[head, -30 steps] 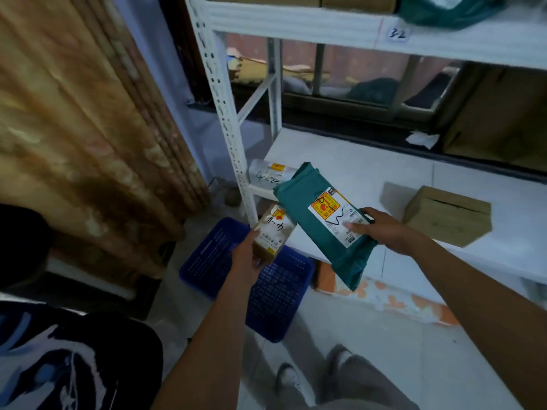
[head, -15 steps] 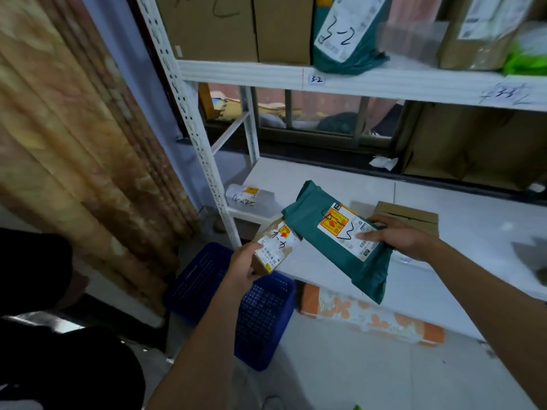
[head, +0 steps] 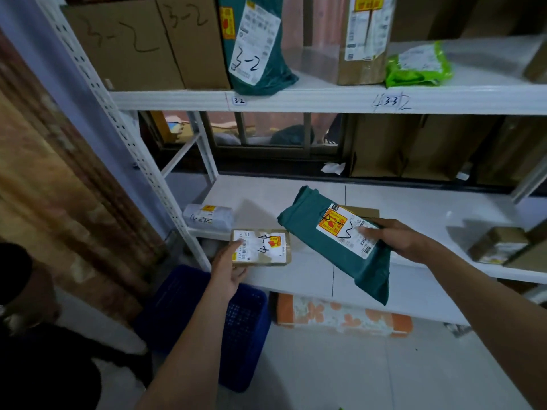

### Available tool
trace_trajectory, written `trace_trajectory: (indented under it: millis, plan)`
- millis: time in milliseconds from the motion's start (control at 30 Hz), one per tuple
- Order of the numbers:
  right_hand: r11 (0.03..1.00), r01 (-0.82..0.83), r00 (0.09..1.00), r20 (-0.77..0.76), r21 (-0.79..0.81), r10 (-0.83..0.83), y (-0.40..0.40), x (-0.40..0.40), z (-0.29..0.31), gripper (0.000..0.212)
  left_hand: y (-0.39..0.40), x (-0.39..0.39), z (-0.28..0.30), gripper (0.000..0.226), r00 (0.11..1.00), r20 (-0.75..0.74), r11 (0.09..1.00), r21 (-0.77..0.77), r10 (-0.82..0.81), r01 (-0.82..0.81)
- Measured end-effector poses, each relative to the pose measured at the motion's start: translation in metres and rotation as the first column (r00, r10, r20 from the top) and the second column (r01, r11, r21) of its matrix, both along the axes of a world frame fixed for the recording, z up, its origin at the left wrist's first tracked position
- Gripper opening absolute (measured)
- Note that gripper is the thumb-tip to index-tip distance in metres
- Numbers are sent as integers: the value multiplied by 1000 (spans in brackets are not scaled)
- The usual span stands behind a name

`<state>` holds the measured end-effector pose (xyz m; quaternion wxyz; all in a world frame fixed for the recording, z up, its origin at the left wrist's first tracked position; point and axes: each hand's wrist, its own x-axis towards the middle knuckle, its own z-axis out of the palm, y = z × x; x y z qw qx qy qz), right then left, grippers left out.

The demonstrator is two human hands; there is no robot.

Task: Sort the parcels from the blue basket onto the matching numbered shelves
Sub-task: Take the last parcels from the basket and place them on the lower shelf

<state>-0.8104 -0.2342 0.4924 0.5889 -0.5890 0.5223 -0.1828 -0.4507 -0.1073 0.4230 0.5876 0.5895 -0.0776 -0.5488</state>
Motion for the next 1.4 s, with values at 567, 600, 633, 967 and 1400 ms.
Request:
trace_trajectory:
  millis: [567, 600, 633, 967, 1400]
  plan:
    - [998, 58, 998, -26, -38, -59, -19, -115, 35, 39, -65, -160, 25, 34, 998, -12, 998, -21, -64, 64]
    - [998, 47, 998, -30, -45, -48, -20, -118, 41, 38, -69, -169, 29, 37, 997, -2, 997, -21, -76, 76]
    - [998, 38, 999, -31, -56, -40, -22, -122, 47, 36, -74, -174, 30, 39, 996, 22, 996, -19, -87, 87]
    - [979, -40, 996, -90, -199, 22, -62, -136, 95, 36, -117, -183, 88, 25, 919, 260, 954, 38, -297, 297]
    - [981, -118, 987, -128, -156, 99, -76, -125, 115, 31, -130, -180, 116, 63, 588, 471, 702, 100, -658, 705]
